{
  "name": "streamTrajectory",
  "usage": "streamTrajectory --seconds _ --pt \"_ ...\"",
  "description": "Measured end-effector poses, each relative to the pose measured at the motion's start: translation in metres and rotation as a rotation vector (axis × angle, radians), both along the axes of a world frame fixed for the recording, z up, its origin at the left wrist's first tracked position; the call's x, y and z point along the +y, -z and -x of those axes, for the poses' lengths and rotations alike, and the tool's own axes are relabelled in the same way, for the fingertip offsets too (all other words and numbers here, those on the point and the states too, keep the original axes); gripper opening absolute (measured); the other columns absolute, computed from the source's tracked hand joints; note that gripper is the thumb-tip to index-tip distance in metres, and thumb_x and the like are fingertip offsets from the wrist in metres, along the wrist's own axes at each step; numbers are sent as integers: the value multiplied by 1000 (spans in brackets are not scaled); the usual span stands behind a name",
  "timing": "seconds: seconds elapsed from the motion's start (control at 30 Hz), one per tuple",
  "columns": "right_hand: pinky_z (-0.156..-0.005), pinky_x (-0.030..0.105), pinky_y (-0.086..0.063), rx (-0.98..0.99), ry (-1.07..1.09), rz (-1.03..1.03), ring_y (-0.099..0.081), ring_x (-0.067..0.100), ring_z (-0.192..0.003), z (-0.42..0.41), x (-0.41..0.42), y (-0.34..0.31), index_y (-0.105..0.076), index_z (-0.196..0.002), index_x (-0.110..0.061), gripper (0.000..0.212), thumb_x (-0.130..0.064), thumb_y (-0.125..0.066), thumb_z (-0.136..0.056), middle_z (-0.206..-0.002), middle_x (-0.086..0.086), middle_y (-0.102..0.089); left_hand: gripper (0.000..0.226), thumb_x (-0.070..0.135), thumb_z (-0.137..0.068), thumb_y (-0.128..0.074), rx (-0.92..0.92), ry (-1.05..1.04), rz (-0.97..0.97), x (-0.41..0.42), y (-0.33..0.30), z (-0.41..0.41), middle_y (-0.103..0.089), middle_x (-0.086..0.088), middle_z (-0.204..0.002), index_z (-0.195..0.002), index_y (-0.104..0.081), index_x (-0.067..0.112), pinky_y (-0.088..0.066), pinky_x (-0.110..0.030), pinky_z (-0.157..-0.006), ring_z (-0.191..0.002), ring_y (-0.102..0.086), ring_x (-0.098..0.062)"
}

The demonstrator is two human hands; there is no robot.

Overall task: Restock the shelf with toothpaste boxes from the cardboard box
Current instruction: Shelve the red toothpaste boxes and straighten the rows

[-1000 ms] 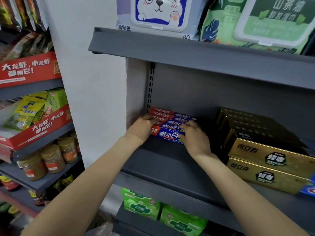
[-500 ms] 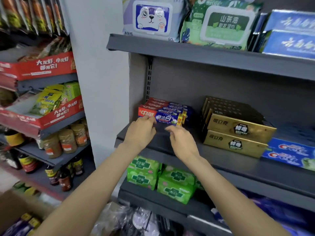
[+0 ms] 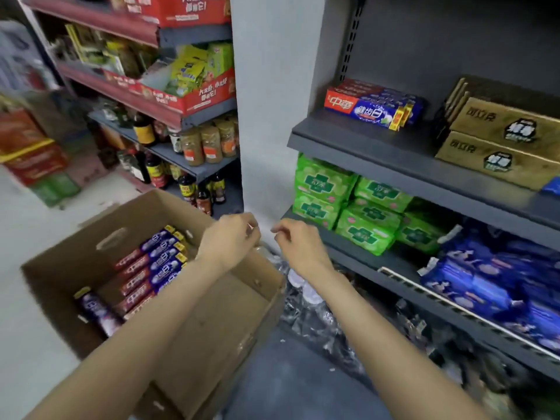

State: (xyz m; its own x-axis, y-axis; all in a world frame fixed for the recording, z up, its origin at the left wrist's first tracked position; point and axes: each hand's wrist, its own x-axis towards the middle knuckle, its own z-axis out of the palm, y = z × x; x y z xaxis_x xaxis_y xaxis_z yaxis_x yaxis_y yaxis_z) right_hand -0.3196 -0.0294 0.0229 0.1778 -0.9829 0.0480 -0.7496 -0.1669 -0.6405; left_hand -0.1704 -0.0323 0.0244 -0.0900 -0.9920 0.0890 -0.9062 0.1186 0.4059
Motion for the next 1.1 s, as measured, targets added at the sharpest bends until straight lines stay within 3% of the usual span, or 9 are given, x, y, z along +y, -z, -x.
streamTrajectory --seconds 0.2,0.3,0.4,0.6,0.73,0.83,1.0,1.07,1.1 --pt "-79 39 -53 68 -83 -163 -63 29 -95 -80 13 52 -67 -100 -22 27 -17 -42 -92 -104 5 -70 25 24 -93 -48 -17 -206 -196 18 48 -82 -67 -13 -100 -106 -64 12 -49 -38 -77 -98 -61 -34" --pt "-84 40 -51 62 -109 -289 -62 31 -98 -120 9 76 -68 -101 -16 26 -14 -43 -93 -103 10 -69 23 21 -92 -45 -19 -232 -289 14 77 -128 -66 -15 -100 -99 -63 9 -47 -37 -76 -97 -61 -35" --pt "-97 30 -40 99 -82 -385 -54 26 -118 -160 -1 102 -63 -118 -14 32 -10 -45 -92 -124 9 -62 23 17 -91 -45 -76 -161 -436 -3 107 -176 -63 -18 -103 -100 -60 2 -45 -36 -78 -101 -58 -34" --pt "-112 26 -17 226 -93 -473 -29 23 -139 -228 -30 160 -36 -141 -8 52 -6 -47 -91 -148 11 -36 40 20 -91 -49 -258 71 -648 -50 171 -253 -51 -16 -129 -128 -51 5 -40 -41 -101 -118 -49 -33" --pt "-109 28 -24 373 -186 -457 -31 26 -135 -256 -45 201 -34 -143 -15 58 -3 -46 -88 -146 8 -36 38 16 -92 -50 -237 146 -646 -63 192 -273 -44 -15 -134 -128 -51 4 -38 -37 -105 -122 -47 -31" --pt "-105 31 -30 541 -348 -379 -27 22 -136 -268 -57 214 -31 -144 -19 54 -13 -47 -92 -150 2 -29 34 14 -92 -51 -207 173 -638 -66 200 -272 -42 -15 -136 -123 -51 1 -38 -35 -103 -121 -48 -30" --pt "-102 37 -32 741 -422 -288 -27 20 -136 -268 -68 219 -30 -143 -26 51 -17 -45 -95 -152 0 -22 41 25 -90 -59 -278 151 -652 -67 208 -266 -45 -17 -130 -124 -50 3 -45 -37 -97 -118 -51 -30" --pt "-95 35 -36 805 -437 -220 -39 20 -127 -269 -66 220 -42 -135 -24 46 -23 -54 -90 -142 1 -37 42 31 -90 -60 -353 162 -634 -69 209 -263 -49 -15 -127 -121 -52 5 -47 -37 -91 -115 -54 -29" --pt "-88 32 -41 811 -416 -207 -50 19 -116 -271 -66 217 -54 -122 -23 41 -28 -65 -82 -128 1 -50 42 35 -90 -59 -386 170 -629 -70 209 -261 -52 -14 -125 -120 -53 6 -47 -37 -88 -113 -56 -28"
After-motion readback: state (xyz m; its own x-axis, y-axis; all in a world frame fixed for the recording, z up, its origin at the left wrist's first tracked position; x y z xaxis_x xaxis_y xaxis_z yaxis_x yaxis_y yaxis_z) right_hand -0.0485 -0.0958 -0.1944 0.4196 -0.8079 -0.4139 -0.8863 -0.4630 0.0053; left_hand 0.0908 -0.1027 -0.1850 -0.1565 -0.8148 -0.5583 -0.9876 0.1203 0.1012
